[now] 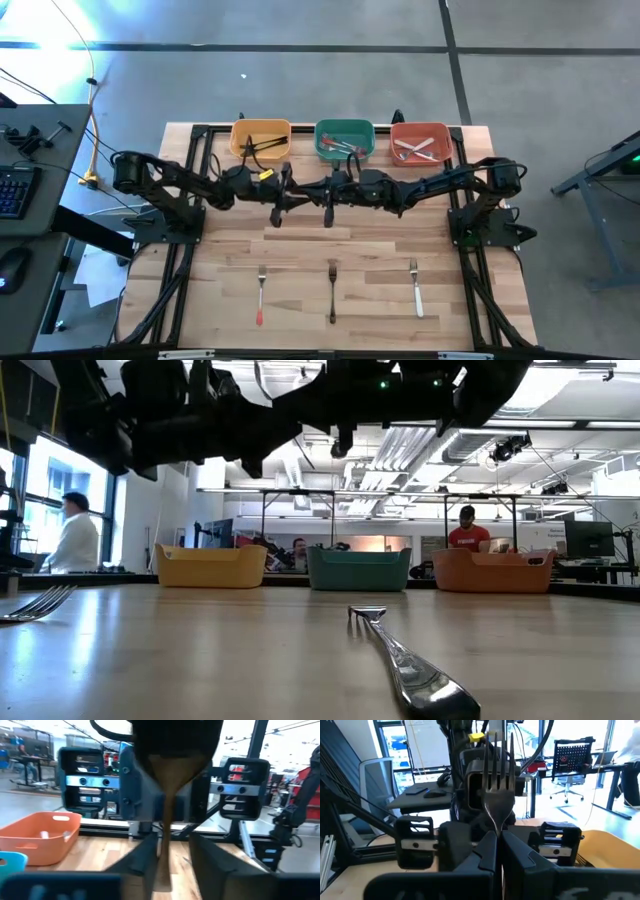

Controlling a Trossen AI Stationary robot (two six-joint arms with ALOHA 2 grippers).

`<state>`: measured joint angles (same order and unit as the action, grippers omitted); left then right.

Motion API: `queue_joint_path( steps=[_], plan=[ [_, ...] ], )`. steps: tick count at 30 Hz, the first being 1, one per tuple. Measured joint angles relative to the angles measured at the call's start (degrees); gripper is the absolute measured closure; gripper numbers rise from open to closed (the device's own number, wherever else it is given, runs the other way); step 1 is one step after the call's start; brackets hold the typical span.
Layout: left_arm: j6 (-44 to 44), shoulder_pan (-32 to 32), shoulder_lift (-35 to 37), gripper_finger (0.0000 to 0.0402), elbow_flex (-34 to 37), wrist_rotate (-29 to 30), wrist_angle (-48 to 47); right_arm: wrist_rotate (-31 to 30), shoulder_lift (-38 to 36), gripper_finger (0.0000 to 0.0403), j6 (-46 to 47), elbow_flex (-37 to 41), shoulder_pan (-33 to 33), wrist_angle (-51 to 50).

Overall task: Sort silverware by color (type)
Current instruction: Put the top black fork into the yellow bin

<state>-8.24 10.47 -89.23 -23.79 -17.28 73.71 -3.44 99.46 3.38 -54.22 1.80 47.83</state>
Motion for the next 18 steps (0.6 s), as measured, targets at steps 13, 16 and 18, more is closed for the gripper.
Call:
queue_joint_path(
  steps=[13,16,18],
  plan=[
    [-2.0,6.4,1.0,0.0394,0.0,-0.7,-4.1,-8.8,-1.5,0.0354,-5.0,0.0,0.0,0.1],
    [-1.7,9.2,4.1,0.0394,0.0,-0.7,-11.2,-12.1,-3.8,0.0315,-6.7,0.0,0.0,-3.4],
    [-0.6,11.4,7.4,0.0394,0.0,-0.7,-17.9,-14.3,-6.2,0.0293,-8.1,0.0,0.0,-8.0]
  ],
)
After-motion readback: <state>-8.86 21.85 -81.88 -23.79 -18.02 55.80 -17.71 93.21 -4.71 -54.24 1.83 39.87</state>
